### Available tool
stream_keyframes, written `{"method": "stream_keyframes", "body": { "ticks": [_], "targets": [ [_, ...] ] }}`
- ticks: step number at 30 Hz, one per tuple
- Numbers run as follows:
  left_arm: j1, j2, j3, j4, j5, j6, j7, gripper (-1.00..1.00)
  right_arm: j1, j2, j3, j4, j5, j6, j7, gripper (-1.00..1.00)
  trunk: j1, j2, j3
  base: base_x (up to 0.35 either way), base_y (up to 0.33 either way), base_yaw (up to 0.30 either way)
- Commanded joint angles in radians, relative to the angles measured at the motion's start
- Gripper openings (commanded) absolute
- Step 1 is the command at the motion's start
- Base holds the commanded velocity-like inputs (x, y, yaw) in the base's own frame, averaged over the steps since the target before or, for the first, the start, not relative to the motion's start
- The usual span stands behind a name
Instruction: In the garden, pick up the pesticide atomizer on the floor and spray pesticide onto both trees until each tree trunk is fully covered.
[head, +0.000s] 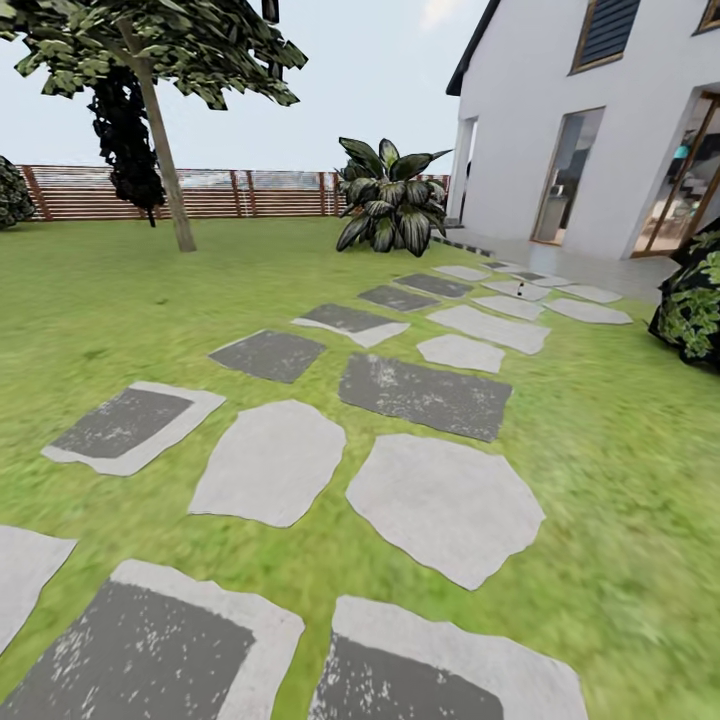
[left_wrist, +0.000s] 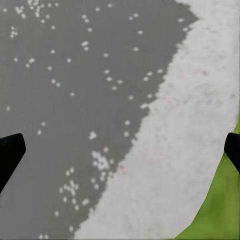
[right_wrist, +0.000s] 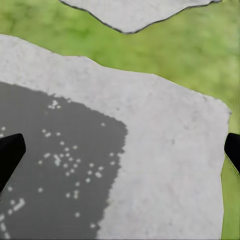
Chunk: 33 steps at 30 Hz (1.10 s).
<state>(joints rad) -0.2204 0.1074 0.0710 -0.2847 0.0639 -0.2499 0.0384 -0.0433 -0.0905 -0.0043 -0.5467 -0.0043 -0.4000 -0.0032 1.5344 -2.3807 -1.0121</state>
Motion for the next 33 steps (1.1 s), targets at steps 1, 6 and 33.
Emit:
{"method": "stream_keyframes", "body": {
  "ticks": [1,6,33],
  "targets": [
    [0.0,0.0,0.0,0.001,0.007,-0.003,0.0,1.0,0.0,0.0,0.0,0.001,0.0,-0.003,0.0,1.0,0.0,0.0,-0.001,0.34,0.0,0.0],
    [0.0,0.0,0.0,0.001,0.007,-0.003,0.0,1.0,0.0,0.0,0.0,0.001,0.0,-0.003,0.0,1.0,0.0,0.0,-0.001,0.34,0.0,0.0],
    [0.0,0.0,0.0,0.001,0.007,-0.003,0.0,1.0,0.0,0.0,0.0,0.001,0.0,-0.003,-0.001,1.0,0.0,0.0,-0.001,0.34,0.0,0.0]
  ]
}}
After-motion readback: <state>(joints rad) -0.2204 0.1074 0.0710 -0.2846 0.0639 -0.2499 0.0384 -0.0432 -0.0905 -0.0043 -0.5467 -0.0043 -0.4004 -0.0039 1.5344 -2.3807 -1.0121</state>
